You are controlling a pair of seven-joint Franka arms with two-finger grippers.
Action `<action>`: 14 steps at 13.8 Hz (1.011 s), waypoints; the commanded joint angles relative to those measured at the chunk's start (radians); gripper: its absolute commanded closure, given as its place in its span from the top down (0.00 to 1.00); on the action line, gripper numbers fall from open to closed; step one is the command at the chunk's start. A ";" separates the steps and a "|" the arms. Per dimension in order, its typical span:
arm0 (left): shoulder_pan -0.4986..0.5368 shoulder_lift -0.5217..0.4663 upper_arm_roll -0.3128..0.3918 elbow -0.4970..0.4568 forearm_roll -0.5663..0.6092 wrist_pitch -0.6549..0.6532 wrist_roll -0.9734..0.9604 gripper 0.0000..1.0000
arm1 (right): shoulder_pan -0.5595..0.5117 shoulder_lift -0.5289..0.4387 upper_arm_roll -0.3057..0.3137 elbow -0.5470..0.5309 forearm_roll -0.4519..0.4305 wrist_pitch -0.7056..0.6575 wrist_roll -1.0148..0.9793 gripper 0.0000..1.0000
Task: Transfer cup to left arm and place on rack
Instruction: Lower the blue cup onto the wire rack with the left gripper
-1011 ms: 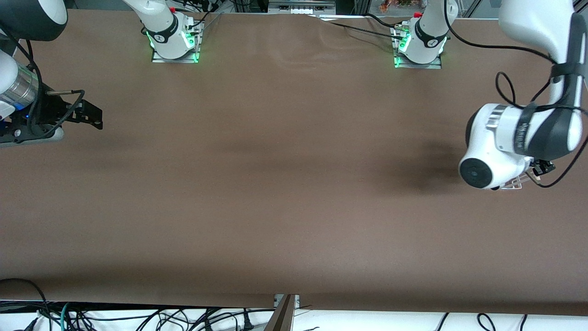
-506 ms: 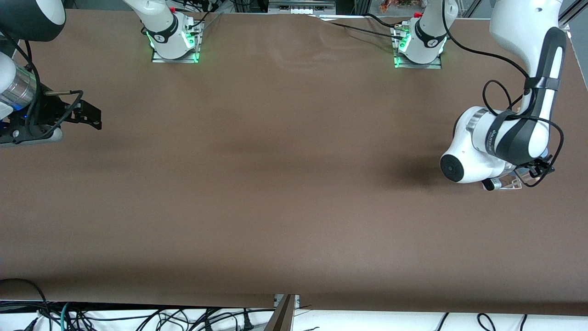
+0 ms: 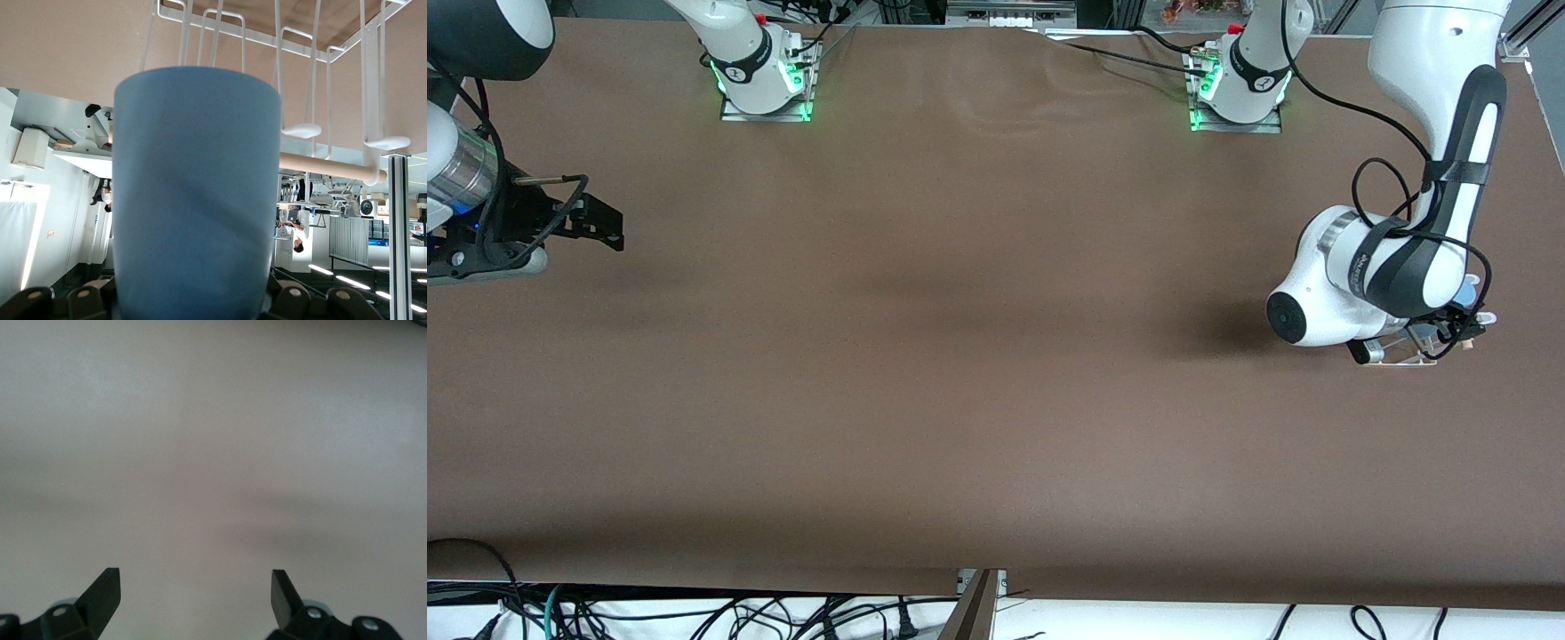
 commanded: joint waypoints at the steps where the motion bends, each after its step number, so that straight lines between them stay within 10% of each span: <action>1: 0.019 -0.038 -0.003 -0.037 0.052 0.034 -0.008 0.00 | -0.009 0.018 0.006 0.032 0.005 -0.024 -0.019 1.00; 14: 0.071 -0.027 -0.001 -0.080 0.066 0.141 -0.008 0.02 | -0.011 0.019 0.004 0.035 0.005 -0.024 -0.021 1.00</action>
